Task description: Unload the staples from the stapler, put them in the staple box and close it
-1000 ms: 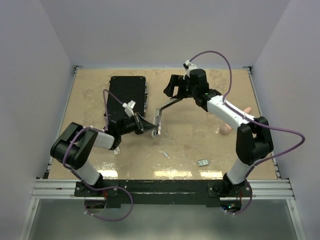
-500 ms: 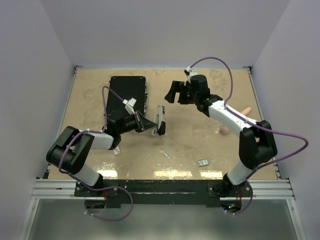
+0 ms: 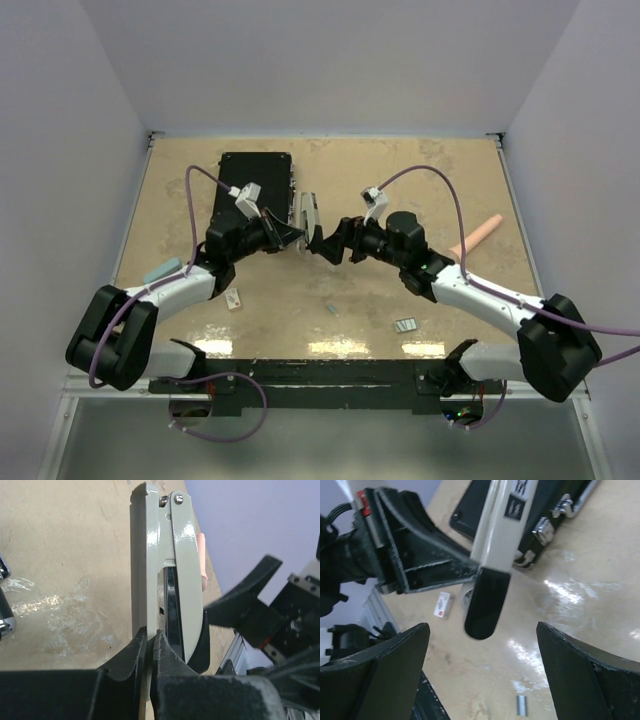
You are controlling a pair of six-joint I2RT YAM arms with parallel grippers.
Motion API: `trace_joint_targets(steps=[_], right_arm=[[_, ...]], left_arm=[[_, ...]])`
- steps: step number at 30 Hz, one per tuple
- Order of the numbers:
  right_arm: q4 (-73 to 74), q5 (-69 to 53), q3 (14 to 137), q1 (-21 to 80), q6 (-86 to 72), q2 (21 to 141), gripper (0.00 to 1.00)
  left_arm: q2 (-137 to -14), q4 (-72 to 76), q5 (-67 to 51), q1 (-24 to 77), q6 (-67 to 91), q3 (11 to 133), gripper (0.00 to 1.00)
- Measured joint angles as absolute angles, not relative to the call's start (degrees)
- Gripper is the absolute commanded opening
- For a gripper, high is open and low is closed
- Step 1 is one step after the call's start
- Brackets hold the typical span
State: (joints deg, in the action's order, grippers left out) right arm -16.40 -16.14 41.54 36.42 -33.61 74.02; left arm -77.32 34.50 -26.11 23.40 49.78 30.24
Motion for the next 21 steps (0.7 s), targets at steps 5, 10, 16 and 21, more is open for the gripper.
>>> trace_joint_targets(steps=[5, 10, 16, 21], right_arm=[[-24.25, -15.92, 36.75, 38.85, -37.60, 72.93, 0.88], [-28.84, -15.07, 36.60, 39.44, -39.83, 76.71, 0.81], [-32.75, -14.59, 37.04, 40.34, -41.15, 82.04, 0.70], [-35.31, -14.85, 37.56, 41.25, -42.48, 84.84, 0.26]], left_arm=[[-75.37, 33.34, -23.05, 23.40, 50.00, 30.57, 0.00], [-75.18, 32.69, -22.31, 23.42, 50.43, 30.65, 0.00], [-73.82, 31.94, -22.00, 23.66, 50.72, 30.65, 0.00], [-73.36, 31.33, -21.34, 23.70, 51.18, 30.65, 0.00]])
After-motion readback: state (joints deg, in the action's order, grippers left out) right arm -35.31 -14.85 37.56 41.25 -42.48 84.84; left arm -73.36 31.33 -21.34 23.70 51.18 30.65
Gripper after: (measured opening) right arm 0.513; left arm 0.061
